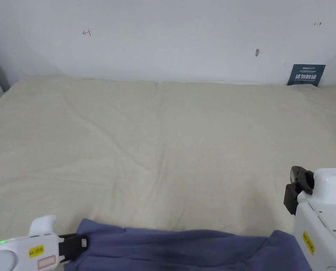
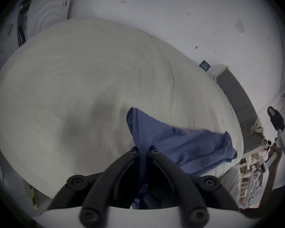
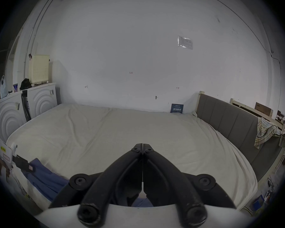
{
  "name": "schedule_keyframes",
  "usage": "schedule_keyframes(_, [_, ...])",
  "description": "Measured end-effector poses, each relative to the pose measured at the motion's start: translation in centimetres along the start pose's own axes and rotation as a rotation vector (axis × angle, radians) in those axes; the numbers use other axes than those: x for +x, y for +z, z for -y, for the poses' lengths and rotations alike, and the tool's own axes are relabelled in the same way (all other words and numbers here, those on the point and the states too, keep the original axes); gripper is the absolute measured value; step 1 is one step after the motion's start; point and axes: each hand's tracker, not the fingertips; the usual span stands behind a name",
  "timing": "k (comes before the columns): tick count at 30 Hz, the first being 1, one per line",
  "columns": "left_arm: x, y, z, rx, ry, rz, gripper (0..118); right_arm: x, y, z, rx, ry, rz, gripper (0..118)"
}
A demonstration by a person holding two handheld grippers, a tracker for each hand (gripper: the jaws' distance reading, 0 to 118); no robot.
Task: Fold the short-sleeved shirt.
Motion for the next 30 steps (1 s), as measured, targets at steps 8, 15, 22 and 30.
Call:
schedule_keyframes(8, [-3.4, 5.7, -1.5, 0.047, 0.003, -0.184, 7, 1.0, 0.8, -0.4, 0.038, -0.015, -0.017, 0])
schedule_keyframes(15, [4.6, 4.5, -1.0, 0.033, -0.073, -0.091, 7, 2.3, 1.5, -0.4, 0.047, -0.032, -0.018, 0])
schedule_keyframes(22, [13.4, -3.2, 0.3, -0.080, -0.137, 0.053, 7, 3.7, 2.2, -0.4, 0.059, -0.039, -0.011, 0])
schedule_keyframes(30, [19.1, -11.1, 2.2, -0.261, -0.079, 0.091, 11, 5.4, 3.2, 0.1, 0.058, -0.045, 0.034, 0])
